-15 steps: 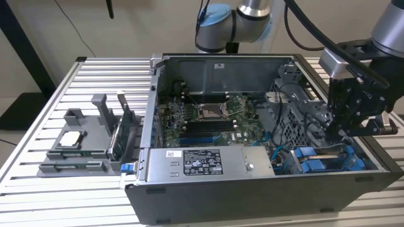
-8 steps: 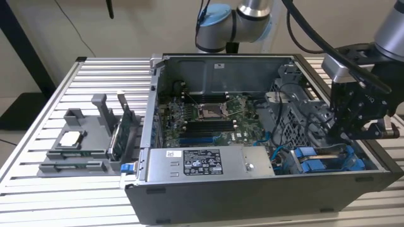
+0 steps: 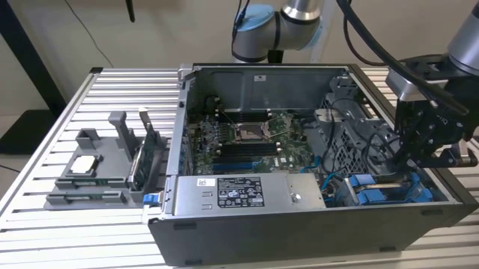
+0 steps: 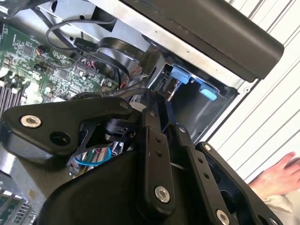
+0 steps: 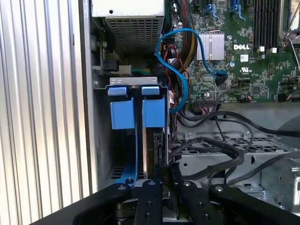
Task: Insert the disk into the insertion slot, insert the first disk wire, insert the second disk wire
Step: 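Insert the first disk wire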
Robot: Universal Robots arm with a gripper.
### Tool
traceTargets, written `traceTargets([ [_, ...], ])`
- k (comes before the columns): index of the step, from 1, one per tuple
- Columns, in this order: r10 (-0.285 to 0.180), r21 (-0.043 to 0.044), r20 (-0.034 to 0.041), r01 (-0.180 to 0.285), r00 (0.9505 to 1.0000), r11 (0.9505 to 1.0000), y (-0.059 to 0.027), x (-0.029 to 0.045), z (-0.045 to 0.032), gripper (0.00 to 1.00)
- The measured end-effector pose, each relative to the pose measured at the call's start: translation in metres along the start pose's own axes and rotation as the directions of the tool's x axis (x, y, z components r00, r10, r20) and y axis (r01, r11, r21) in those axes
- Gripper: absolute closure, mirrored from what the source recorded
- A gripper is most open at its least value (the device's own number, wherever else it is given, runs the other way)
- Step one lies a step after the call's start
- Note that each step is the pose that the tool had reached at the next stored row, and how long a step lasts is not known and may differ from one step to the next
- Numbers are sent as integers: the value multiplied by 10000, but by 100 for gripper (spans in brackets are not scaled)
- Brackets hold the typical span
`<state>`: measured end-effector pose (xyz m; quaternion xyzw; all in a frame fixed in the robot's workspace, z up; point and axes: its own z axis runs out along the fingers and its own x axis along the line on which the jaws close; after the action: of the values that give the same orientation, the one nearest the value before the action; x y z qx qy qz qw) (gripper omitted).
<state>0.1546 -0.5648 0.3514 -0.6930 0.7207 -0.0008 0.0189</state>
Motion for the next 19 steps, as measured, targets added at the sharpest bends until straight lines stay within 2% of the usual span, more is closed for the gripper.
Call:
traceTargets([
  [19,1,0,0,-1,10000,10000,-25,15,101,81],
])
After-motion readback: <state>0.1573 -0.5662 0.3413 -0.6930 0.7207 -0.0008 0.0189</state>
